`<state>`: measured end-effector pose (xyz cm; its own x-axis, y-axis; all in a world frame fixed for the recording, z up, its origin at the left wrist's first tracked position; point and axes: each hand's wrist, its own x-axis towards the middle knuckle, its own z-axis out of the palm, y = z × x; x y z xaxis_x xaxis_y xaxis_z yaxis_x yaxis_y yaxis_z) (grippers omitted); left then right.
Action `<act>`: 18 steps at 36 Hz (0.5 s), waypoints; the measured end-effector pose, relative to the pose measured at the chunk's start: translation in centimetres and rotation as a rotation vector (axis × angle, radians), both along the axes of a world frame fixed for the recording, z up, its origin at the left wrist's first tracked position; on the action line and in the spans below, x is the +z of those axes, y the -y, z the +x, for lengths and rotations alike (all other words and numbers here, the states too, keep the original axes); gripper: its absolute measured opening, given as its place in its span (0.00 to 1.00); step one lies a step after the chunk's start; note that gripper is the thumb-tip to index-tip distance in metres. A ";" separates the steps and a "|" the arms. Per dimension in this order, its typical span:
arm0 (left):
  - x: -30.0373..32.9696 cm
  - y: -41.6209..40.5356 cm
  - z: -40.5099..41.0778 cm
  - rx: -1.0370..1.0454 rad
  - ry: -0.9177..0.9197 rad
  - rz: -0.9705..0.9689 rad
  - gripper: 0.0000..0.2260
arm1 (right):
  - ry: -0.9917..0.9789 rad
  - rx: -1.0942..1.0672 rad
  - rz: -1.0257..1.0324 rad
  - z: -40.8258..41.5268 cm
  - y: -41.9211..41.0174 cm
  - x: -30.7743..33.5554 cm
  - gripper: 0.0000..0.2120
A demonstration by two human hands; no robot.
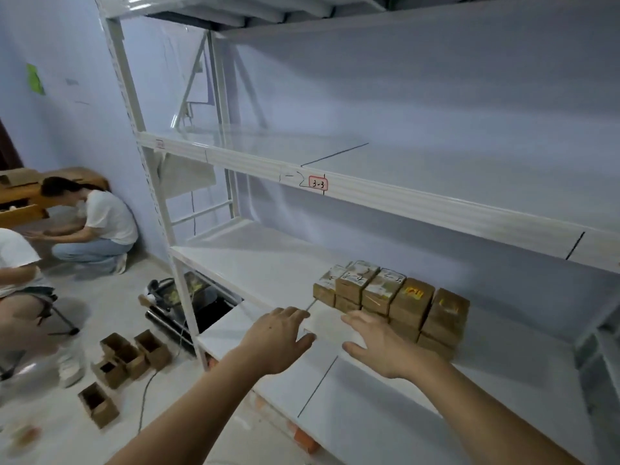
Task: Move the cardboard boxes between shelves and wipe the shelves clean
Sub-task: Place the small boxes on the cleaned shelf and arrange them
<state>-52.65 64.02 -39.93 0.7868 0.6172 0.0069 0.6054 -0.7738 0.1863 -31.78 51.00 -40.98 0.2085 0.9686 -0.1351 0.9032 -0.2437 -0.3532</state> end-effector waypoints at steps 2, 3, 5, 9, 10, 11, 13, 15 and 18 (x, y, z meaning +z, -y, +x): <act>-0.4 -2.2 0.9 -0.055 -0.007 -0.002 0.26 | -0.021 -0.064 0.003 0.5 -0.8 -0.2 0.32; -0.5 -3.1 1.5 -0.083 -0.010 -0.002 0.26 | -0.038 -0.094 0.002 0.7 -1.0 -0.2 0.32; -0.8 -4.7 2.8 -0.136 -0.017 -0.007 0.26 | -0.065 -0.153 0.005 1.1 -1.3 -0.2 0.31; -1.3 -6.8 5.7 -0.227 -0.015 -0.025 0.25 | -0.051 -0.246 -0.004 2.2 -1.3 -0.2 0.31; -1.5 -7.1 6.4 -0.246 -0.015 -0.035 0.24 | -0.057 -0.273 -0.017 2.5 -1.3 -0.2 0.31; -1.6 -7.5 7.2 -0.265 -0.014 -0.042 0.24 | -0.067 -0.298 -0.025 2.9 -1.3 -0.3 0.30; -2.2 -8.3 8.8 -0.295 -0.017 -0.048 0.23 | -0.078 -0.337 -0.035 3.7 -1.5 -0.6 0.30; -2.7 -9.1 10.4 -0.314 -0.011 -0.050 0.23 | -0.080 -0.366 -0.049 4.7 -1.7 -0.8 0.30; -3.4 -10.3 12.8 -0.321 -0.001 -0.049 0.22 | -0.105 -0.408 -0.046 6.3 -2.6 -1.2 0.29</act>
<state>-39.85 74.33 -43.32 0.9412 0.3372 -0.0180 0.3323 -0.9153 0.2277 -25.52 53.62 -42.16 0.5564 0.8019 -0.2176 0.6890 -0.5917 -0.4185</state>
